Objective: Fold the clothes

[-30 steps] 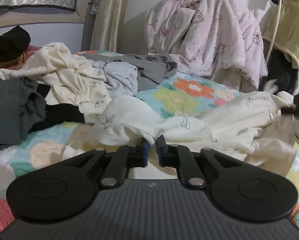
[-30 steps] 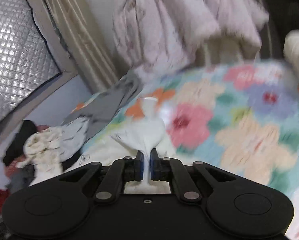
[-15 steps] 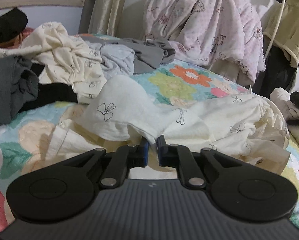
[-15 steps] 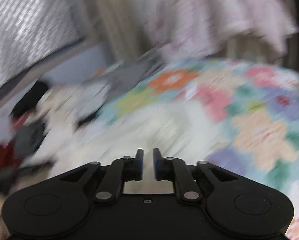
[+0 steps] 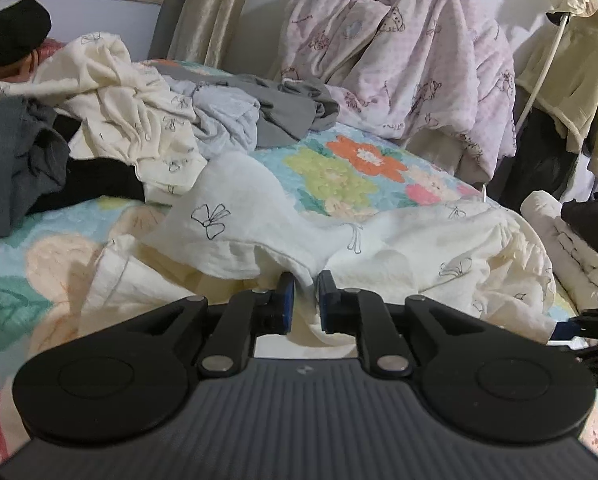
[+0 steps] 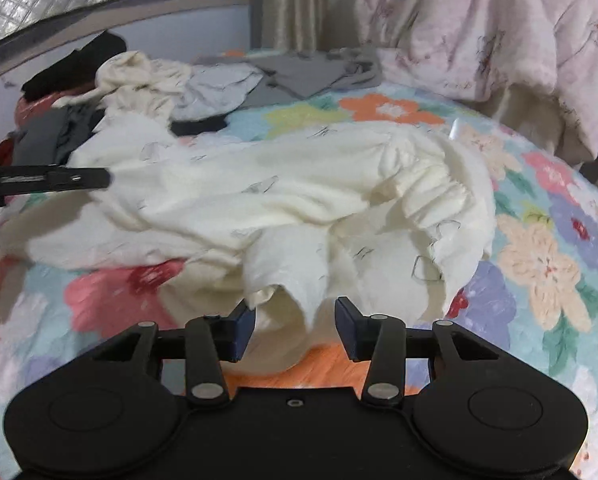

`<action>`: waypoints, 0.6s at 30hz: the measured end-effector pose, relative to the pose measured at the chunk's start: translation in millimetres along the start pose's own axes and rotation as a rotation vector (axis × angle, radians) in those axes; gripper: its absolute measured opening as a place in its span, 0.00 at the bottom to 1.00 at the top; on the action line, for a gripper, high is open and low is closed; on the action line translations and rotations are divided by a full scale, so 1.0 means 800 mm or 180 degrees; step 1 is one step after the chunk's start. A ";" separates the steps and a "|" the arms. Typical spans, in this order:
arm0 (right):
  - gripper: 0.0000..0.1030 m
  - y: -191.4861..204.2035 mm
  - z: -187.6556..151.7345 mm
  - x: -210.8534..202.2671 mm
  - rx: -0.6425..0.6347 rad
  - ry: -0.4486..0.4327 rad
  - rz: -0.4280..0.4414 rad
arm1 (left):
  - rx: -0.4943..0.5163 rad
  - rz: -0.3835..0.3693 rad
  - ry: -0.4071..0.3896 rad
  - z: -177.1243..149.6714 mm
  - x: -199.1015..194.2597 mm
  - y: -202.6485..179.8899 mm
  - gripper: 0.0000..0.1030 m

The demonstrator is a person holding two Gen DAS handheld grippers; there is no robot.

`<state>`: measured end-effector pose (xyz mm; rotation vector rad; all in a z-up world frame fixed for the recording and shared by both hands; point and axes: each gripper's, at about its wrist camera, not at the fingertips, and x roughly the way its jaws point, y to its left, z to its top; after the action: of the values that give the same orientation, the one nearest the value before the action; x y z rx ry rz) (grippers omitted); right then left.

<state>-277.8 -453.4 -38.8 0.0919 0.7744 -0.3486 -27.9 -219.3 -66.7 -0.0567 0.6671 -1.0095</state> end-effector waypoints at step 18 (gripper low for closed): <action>0.00 -0.075 0.057 -0.026 0.0585 -0.0970 -0.0262 | 0.0634 -0.0437 0.0082 -0.034 0.005 -0.083 0.35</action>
<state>-281.3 -513.3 10.6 0.1756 0.4442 -0.4990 -92.0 -251.7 -67.7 0.0860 0.5892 -1.2064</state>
